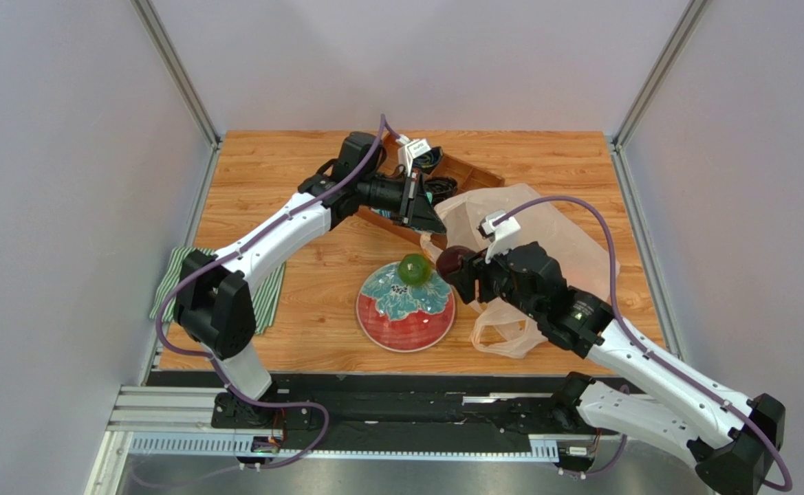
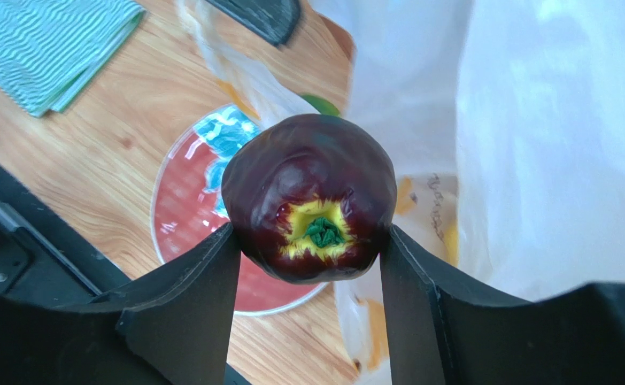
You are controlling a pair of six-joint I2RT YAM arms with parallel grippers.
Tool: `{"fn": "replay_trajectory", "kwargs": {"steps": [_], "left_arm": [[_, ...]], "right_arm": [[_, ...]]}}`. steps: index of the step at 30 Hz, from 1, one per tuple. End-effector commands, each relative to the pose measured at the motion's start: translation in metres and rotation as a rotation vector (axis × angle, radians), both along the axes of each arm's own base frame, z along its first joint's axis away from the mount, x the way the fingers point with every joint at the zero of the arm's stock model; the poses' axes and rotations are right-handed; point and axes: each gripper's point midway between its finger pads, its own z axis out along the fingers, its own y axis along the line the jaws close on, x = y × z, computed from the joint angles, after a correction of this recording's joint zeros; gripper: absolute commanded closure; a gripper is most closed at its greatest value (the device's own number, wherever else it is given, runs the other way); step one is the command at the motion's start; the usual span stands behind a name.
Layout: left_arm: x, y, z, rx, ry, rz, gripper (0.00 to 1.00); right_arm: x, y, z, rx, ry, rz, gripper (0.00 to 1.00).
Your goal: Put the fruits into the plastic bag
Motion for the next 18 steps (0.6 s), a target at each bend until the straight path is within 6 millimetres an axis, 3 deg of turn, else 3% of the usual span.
{"fn": "replay_trajectory", "kwargs": {"steps": [1, 7, 13, 18], "left_arm": [[-0.005, 0.003, 0.041, -0.077, -0.092, -0.018, 1.0], [-0.005, 0.003, 0.041, -0.079, -0.09, -0.018, 1.0], [-0.006, 0.002, 0.041, -0.081, -0.084, -0.021, 1.0], [-0.006, 0.002, 0.04, -0.083, -0.079, -0.02, 1.0]], "right_arm": [[0.015, -0.025, -0.009, -0.06, 0.014, -0.172, 0.83], [0.033, -0.042, -0.026, -0.165, 0.024, -0.334, 0.83], [0.043, -0.03, -0.027, -0.229, -0.045, -0.424, 0.83], [0.055, -0.029, -0.043, -0.373, -0.09, -0.54, 0.84]]}}
